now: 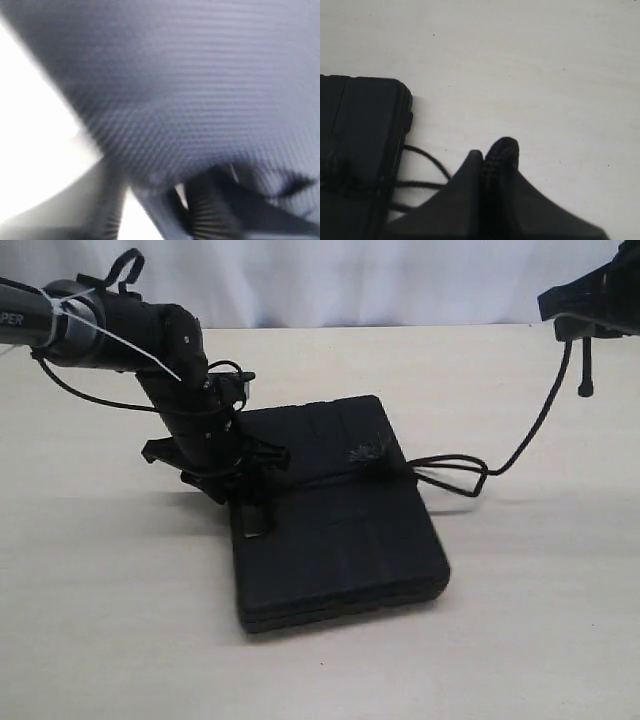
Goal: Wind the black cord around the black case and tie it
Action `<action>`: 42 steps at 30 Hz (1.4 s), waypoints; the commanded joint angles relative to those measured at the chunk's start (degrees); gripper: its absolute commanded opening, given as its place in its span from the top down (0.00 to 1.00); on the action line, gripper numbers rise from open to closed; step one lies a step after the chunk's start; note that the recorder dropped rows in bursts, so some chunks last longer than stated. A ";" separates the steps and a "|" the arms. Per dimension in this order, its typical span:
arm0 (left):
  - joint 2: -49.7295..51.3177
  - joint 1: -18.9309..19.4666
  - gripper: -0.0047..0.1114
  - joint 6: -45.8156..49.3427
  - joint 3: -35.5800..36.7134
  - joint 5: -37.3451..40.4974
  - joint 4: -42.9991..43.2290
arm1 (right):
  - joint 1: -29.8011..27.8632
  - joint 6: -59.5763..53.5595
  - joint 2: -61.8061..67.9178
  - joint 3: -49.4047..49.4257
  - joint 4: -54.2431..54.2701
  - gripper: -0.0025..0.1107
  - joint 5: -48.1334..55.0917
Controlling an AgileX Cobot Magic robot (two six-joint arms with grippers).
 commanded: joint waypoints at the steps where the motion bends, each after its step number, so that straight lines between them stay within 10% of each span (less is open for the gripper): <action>1: -7.92 3.88 0.96 1.38 -0.61 4.05 5.82 | 0.01 5.19 -0.28 -0.03 -4.78 0.94 -2.30; 5: -10.97 12.30 0.96 1.38 0.87 10.34 6.65 | 0.01 28.96 -0.28 0.85 -29.62 0.94 -3.43; 15: -10.87 18.57 0.96 1.61 12.71 -1.08 7.23 | -0.61 66.15 0.95 11.14 -74.59 0.94 2.50; 24: -10.79 18.57 0.96 1.61 15.50 -6.56 6.24 | 0.10 33.22 4.96 10.52 -49.46 0.91 -8.59; 32: -10.74 18.57 0.96 1.61 15.50 -6.27 6.51 | 0.10 31.12 3.36 10.52 -56.04 0.42 -6.95; 35: -10.74 18.57 0.96 1.61 15.50 -6.51 6.51 | 0.55 26.03 0.82 10.52 -52.43 0.39 -9.72; 38: -10.74 18.57 0.96 1.61 15.50 -6.38 6.51 | 9.45 -0.15 1.18 10.52 -36.46 0.43 -10.23; 42: -10.74 18.57 0.96 1.61 15.50 -6.27 6.51 | 23.85 -7.79 9.63 10.52 -38.75 0.55 -12.01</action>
